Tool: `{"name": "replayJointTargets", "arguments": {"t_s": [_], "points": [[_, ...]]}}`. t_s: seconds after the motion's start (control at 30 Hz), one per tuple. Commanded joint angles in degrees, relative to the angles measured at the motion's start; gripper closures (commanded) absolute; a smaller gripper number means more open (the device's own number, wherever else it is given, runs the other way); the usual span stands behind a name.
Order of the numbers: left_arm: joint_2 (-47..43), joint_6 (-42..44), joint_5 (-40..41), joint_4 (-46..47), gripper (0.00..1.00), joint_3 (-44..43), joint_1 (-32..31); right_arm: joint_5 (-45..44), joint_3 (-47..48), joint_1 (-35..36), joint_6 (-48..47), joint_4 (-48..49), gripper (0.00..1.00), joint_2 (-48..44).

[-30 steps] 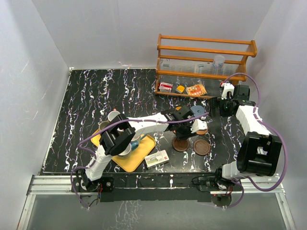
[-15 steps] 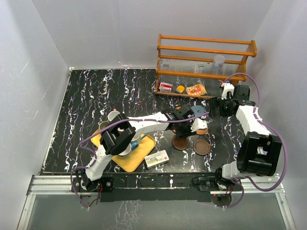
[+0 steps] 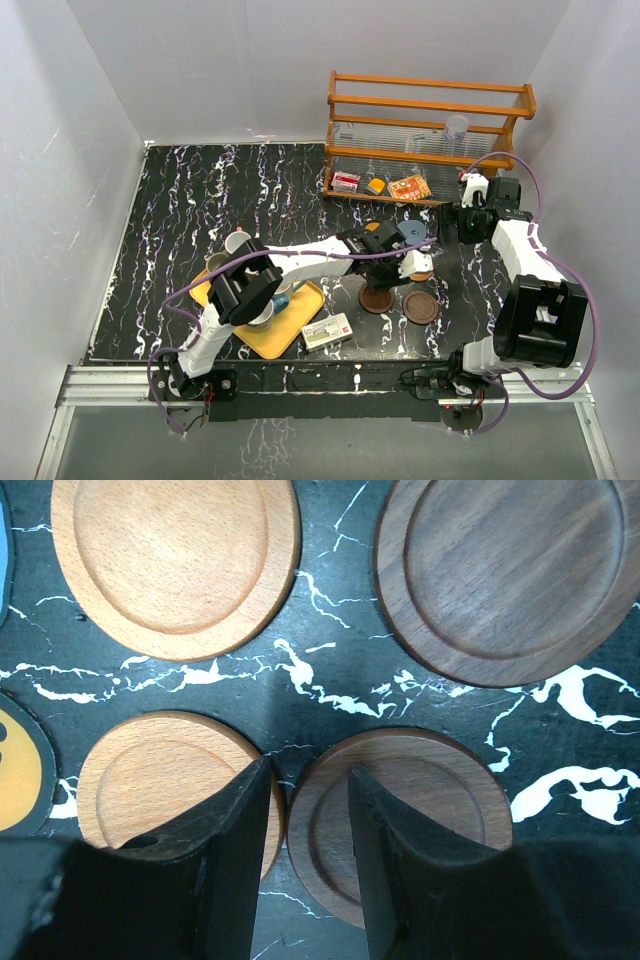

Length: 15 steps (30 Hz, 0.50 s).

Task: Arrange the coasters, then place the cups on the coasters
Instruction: Move the coaster to the center of the board.

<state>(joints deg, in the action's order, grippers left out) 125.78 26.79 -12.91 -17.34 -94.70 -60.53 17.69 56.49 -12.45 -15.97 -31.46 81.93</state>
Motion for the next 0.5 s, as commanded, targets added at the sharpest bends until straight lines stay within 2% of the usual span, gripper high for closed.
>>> {"name": "replayJointTargets", "arguments": {"t_s": [0.0, 0.47], "points": [[2.2, -0.8, -1.3, -8.9, 0.63, 4.0, -2.2, -0.1, 1.9, -0.3, 0.1, 1.8, 0.02, -0.1], [0.4, -1.1, -2.2, -10.7, 0.61, 6.8, -4.0, -0.1, 1.9, -0.3, 0.0, 1.6, 0.02, 0.1]]}}
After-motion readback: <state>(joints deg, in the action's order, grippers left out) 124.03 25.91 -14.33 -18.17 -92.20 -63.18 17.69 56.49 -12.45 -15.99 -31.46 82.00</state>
